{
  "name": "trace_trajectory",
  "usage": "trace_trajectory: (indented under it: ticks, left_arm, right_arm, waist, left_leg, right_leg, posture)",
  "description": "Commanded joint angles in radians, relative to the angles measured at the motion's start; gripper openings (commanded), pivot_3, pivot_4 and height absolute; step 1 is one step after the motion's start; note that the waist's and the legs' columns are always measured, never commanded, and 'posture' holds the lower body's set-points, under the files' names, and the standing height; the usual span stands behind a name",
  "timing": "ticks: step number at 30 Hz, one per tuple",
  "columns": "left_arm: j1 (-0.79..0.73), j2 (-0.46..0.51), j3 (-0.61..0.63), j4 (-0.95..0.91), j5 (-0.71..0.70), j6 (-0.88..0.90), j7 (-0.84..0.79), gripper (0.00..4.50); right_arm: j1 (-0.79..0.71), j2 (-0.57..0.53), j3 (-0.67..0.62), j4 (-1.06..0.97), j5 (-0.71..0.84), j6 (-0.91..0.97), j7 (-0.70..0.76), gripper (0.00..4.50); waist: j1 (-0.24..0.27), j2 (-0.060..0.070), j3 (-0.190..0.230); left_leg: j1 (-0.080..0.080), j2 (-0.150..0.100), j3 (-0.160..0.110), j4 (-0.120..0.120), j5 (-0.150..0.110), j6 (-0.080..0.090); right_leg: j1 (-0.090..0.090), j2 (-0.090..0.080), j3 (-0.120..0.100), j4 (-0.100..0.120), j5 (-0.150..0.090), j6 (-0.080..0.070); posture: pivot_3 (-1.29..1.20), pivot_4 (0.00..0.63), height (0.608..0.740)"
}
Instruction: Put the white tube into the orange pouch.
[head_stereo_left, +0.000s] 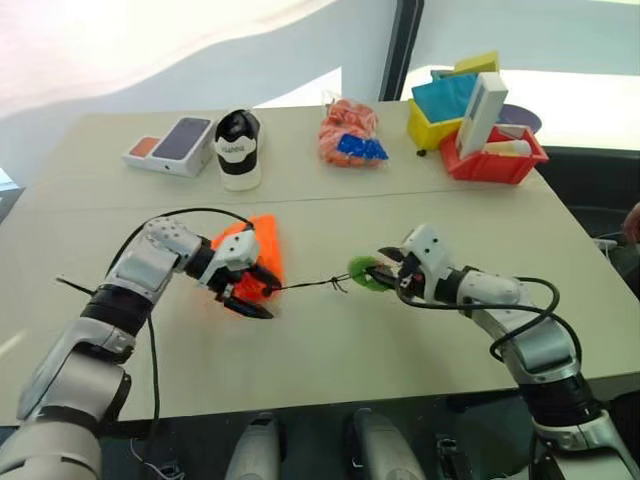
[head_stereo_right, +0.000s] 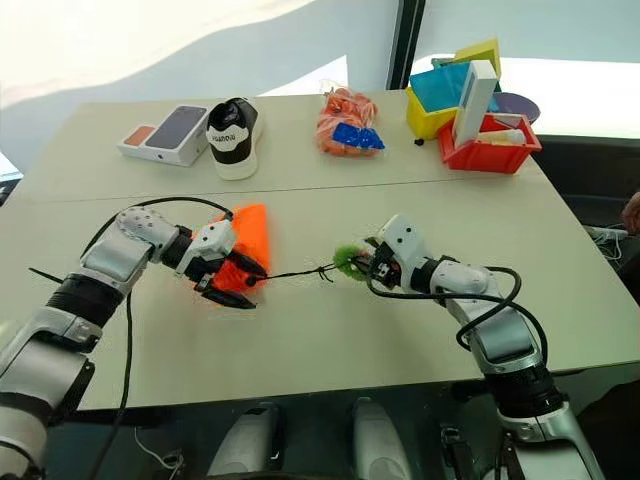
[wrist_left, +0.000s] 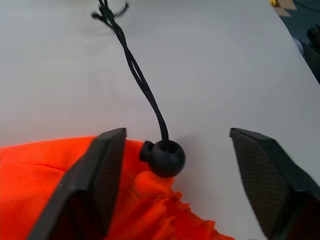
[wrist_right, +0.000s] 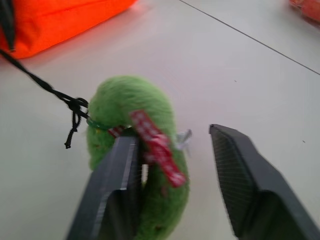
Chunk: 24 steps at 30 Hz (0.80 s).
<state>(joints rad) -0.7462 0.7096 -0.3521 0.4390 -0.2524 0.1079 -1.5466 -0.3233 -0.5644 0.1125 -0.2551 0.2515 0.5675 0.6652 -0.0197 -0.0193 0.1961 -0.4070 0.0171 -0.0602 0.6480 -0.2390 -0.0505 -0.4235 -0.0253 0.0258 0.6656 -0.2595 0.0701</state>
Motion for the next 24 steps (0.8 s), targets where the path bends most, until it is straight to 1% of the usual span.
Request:
trace_trajectory:
  ticks: [1, 2, 4, 6, 8, 10, 12, 14, 17, 19, 24]
  left_arm:
    - [0.035, 0.03, 0.134, -0.114, -0.076, 0.111, 0.07, 4.5]
    - [0.051, 0.042, 0.175, -0.142, -0.115, 0.187, 0.087, 4.5]
    - [0.091, 0.06, 0.258, -0.191, -0.171, 0.283, 0.141, 4.5]
    - [0.138, 0.06, 0.349, -0.222, -0.203, 0.321, 0.229, 4.5]
    - [0.172, 0.06, 0.405, -0.261, -0.236, 0.386, 0.287, 4.5]
    - [0.257, 0.052, 0.495, -0.333, -0.262, 0.407, 0.372, 4.5]
    - [0.35, 0.035, 0.568, -0.39, -0.243, 0.38, 0.476, 4.5]
    - [0.424, 0.016, 0.614, -0.424, -0.214, 0.358, 0.569, 4.5]
    - [0.53, -0.02, 0.672, -0.464, -0.159, 0.288, 0.702, 4.5]
    - [0.582, -0.059, 0.72, -0.469, -0.151, 0.266, 0.788, 4.5]
    - [0.694, -0.113, 0.761, -0.498, -0.16, 0.237, 0.852, 4.5]
  right_arm:
    - [0.016, -0.011, -0.003, -0.066, 0.015, -0.02, 0.031, 4.11]
    - [0.029, -0.016, -0.004, -0.076, 0.015, -0.033, 0.044, 4.47]
    - [0.06, -0.029, -0.01, -0.093, 0.013, -0.067, 0.068, 4.47]
    - [0.094, -0.035, -0.034, -0.096, 0.022, -0.087, 0.08, 4.47]
    - [0.117, -0.037, -0.055, -0.093, 0.036, -0.095, 0.087, 4.47]
    - [0.15, -0.038, -0.09, -0.073, 0.045, -0.118, 0.09, 4.47]
    - [0.173, -0.025, -0.14, -0.037, 0.053, -0.149, 0.07, 4.47]
    - [0.182, -0.013, -0.181, 0.003, 0.066, -0.173, 0.06, 4.47]
    - [0.189, -0.004, -0.214, 0.049, 0.088, -0.209, 0.08, 4.47]
    - [0.184, 0.007, -0.221, 0.086, 0.093, -0.233, 0.087, 4.47]
    - [0.16, 0.042, -0.212, 0.161, 0.09, -0.28, 0.09, 4.47]
  waist:
    - [0.002, 0.0, 0.0]
    - [0.001, 0.0, 0.0]
    - [0.0, 0.0, 0.0]
    - [-0.001, 0.0, 0.0]
    - [0.0, 0.0, 0.0]
    - [-0.001, 0.0, 0.0]
    - [0.0, 0.0, 0.0]
    - [0.0, 0.0, 0.0]
    - [0.004, 0.0, 0.0]
    - [0.005, 0.0, 0.0]
    - [0.005, 0.0, 0.0]
  left_leg:
    - [0.0, 0.0, 0.0, 0.0, 0.0, 0.0]
    - [0.0, 0.0, 0.0, 0.0, 0.0, 0.0]
    - [0.0, 0.0, 0.0, 0.0, 0.0, 0.0]
    - [0.0, 0.0, 0.0, 0.0, 0.0, 0.0]
    - [0.0, 0.0, 0.0, 0.0, 0.0, 0.0]
    - [0.0, 0.0, 0.0, 0.0, 0.0, 0.0]
    - [0.001, 0.0, 0.0, 0.0, 0.0, 0.0]
    - [0.001, 0.0, 0.001, 0.0, 0.0, 0.0]
    - [0.001, 0.0, 0.001, 0.0, 0.0, 0.0]
    - [0.001, 0.0, 0.001, 0.0, 0.0, 0.0]
    - [0.002, 0.0, 0.001, 0.0, 0.0, 0.0]
  right_leg:
    - [0.0, 0.0, 0.0, 0.0, 0.0, 0.0]
    - [0.0, 0.0, 0.0, 0.0, 0.0, 0.0]
    - [0.0, 0.0, 0.0, 0.0, 0.0, 0.0]
    - [0.0, 0.0, 0.0, 0.0, 0.0, 0.0]
    - [0.0, 0.0, 0.0, 0.0, 0.0, 0.0]
    - [0.0, 0.0, 0.0, 0.0, 0.0, 0.0]
    - [0.0, -0.001, 0.0, 0.0, 0.0, 0.0]
    - [0.0, -0.001, 0.0, 0.0, 0.0, 0.0]
    - [0.0, -0.001, 0.0, 0.0, 0.0, 0.0]
    - [0.001, -0.002, 0.001, 0.0, 0.0, -0.001]
    - [0.002, -0.002, 0.001, 0.0, 0.0, -0.001]
  posture:
    - [0.0, 0.15, 0.74]
    - [0.0, 0.15, 0.74]
    - [0.0, 0.15, 0.74]
    - [0.0, 0.15, 0.74]
    - [0.0, 0.15, 0.74]
    - [0.0, 0.15, 0.74]
    - [0.0, 0.15, 0.74]
    - [0.0, 0.15, 0.74]
    - [0.0, 0.15, 0.74]
    - [0.0, 0.15, 0.74]
    - [0.0, 0.15, 0.74]
